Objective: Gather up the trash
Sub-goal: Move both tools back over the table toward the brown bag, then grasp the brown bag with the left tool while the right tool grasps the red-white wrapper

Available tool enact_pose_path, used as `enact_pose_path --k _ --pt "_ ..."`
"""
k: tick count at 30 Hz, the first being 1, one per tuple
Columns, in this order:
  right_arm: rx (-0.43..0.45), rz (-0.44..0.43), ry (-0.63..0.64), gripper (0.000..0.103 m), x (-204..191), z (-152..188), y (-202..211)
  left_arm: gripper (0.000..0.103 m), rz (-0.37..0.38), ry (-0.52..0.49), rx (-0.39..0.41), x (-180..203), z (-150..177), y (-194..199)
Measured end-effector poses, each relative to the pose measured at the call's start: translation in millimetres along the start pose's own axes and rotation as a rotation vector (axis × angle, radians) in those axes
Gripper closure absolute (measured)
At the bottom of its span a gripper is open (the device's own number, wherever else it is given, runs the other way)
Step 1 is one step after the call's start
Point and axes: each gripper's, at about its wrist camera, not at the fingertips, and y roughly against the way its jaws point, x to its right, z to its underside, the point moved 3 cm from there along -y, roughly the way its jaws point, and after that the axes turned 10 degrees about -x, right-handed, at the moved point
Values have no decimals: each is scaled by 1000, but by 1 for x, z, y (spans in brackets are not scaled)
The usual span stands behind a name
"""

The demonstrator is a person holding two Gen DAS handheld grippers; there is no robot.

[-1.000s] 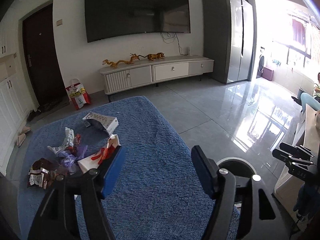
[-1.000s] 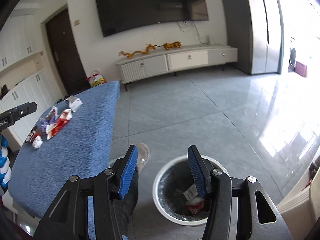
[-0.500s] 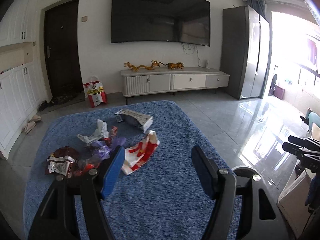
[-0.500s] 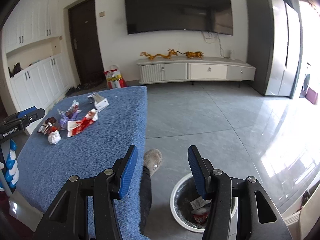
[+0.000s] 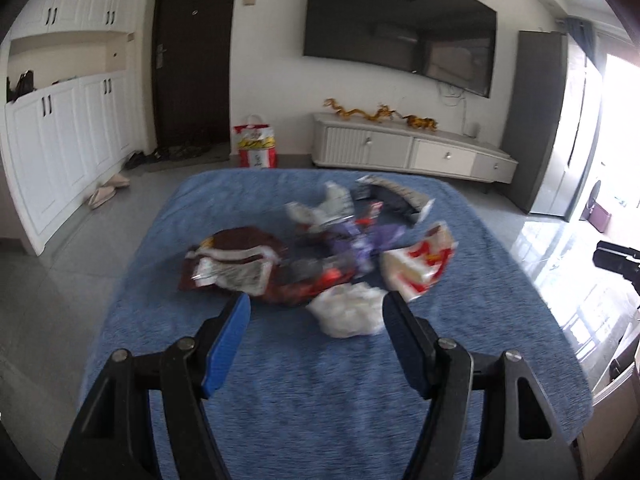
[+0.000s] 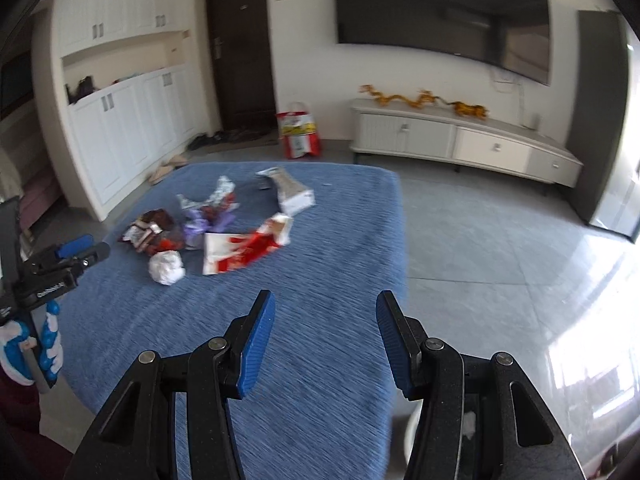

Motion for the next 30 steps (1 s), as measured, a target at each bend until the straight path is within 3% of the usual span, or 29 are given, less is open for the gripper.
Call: enact_pose_path --k 5,11,17,24,30 --pt "-51 -45 49 51 -29 -13 -32 36 -46 20 -74 -70 2 -23" --pt "-98 -103 44 51 -44 -29 -72 36 43 133 -179 -132 -8 -63" --pt "-121 -150 32 51 -52 -46 -105 36 167 142 -215 -136 -34 -93" --pt "-153 -195 -13 51 -47 -58 -140 36 233 173 -280 -131 -50 -134" --pt "-186 -247 -85 49 -41 -71 -169 38 269 210 -280 -132 -52 -145"
